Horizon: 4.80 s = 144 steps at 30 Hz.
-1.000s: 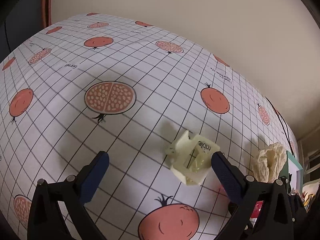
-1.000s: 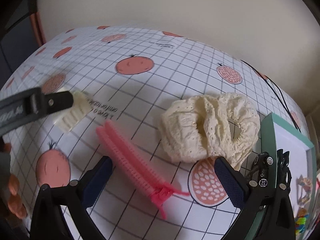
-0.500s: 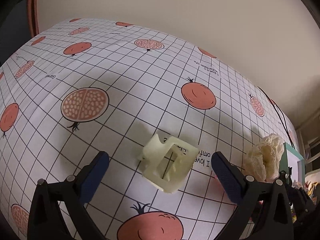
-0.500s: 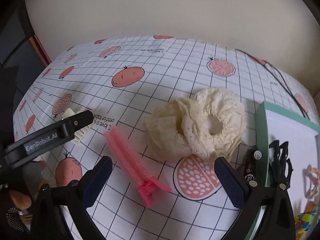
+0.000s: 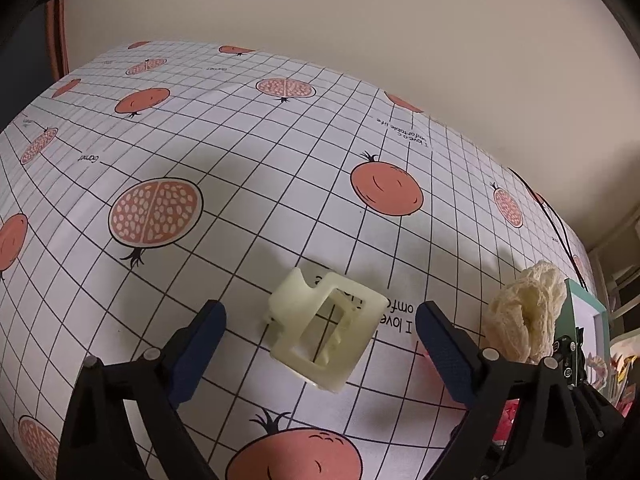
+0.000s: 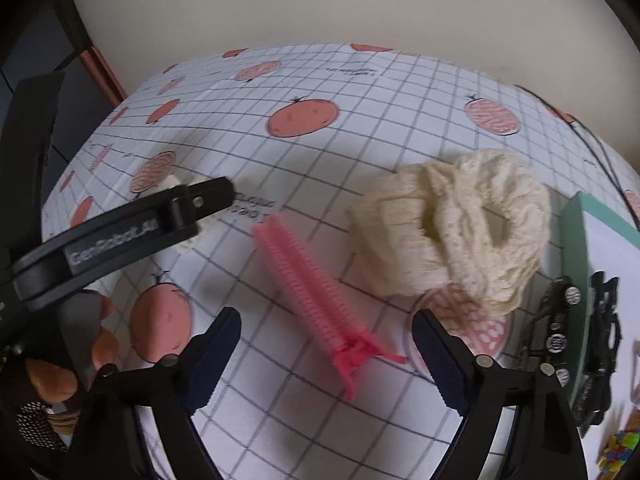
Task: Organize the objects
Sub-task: 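Grasp the pink hair roller with the right tool while the left tool grasps the cream clip, then carry the pink roller and cream clip toward the white tray, then lower the pink roller into the tray with the right tool while the left tool releases the cream clip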
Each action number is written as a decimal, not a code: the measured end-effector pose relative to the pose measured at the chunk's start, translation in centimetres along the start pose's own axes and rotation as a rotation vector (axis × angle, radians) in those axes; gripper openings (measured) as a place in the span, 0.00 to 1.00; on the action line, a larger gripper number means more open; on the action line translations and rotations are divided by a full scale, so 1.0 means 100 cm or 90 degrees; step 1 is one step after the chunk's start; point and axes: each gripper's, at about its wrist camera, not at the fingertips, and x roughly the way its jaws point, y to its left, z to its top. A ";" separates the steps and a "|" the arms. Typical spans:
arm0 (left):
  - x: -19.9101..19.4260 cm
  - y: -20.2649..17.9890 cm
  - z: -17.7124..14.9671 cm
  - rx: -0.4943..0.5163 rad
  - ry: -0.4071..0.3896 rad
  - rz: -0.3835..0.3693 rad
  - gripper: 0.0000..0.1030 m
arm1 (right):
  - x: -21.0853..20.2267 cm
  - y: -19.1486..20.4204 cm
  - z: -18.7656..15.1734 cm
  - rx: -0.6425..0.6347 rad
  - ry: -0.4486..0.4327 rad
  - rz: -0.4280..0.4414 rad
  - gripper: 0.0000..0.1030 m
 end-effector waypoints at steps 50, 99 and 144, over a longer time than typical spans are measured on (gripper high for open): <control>-0.027 -0.013 -0.011 0.014 -0.017 0.032 0.50 | -0.046 0.008 0.000 -0.013 -0.067 -0.044 0.28; -0.078 -0.193 -0.060 0.093 -0.080 -0.075 0.50 | -0.151 -0.180 -0.070 0.128 -0.134 -0.117 0.28; -0.051 -0.266 -0.102 0.157 0.061 -0.202 0.50 | -0.121 -0.225 -0.091 0.190 -0.067 -0.177 0.29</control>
